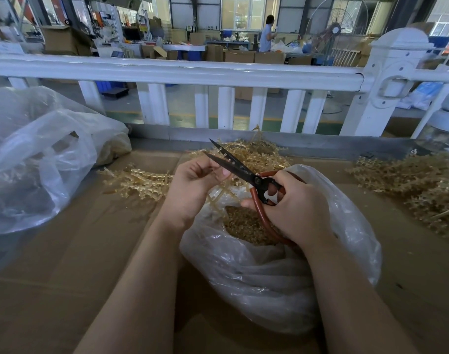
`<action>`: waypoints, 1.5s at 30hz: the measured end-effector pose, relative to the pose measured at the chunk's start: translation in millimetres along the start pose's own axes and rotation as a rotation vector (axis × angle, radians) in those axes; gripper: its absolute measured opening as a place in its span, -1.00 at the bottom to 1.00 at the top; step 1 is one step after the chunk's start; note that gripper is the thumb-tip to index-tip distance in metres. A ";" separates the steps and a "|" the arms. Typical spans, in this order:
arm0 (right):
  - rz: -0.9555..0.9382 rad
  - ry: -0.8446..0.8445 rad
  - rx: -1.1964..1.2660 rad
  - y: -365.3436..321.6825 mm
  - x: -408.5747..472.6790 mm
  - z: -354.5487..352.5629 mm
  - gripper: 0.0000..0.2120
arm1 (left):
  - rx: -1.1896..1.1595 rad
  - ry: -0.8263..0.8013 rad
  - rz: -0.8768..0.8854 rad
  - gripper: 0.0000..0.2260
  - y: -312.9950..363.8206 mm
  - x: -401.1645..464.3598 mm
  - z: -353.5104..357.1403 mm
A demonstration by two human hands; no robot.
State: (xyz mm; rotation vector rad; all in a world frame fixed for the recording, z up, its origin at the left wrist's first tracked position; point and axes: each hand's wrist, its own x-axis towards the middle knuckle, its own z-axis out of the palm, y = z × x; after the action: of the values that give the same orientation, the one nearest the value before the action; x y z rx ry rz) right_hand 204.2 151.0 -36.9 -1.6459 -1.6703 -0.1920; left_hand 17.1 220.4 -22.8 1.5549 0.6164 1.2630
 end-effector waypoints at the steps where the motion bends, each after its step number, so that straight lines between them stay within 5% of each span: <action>1: -0.003 0.006 0.001 -0.4 -0.3 -0.1 -0.55 | 0.001 0.003 0.005 -0.92 -0.2 -0.1 -0.1; 21: 0.007 -0.018 0.018 1.5 0.2 0.1 -0.44 | -0.010 -0.026 -0.013 -0.88 1.9 -1.1 3.9; 36: 0.007 -0.006 0.022 -0.1 -0.9 0.2 -0.64 | 0.003 -0.052 0.016 -0.95 1.5 -1.1 0.9; 45: 0.026 -0.022 0.034 -1.3 -0.1 -1.3 -0.49 | 0.015 -0.062 0.002 -0.93 2.7 -2.0 6.1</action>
State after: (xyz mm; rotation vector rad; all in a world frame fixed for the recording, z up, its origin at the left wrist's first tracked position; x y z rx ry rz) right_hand 203.5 150.0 -35.5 -1.6489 -1.6590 -0.1330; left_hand 21.6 215.4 -20.8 1.6007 0.5861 1.2096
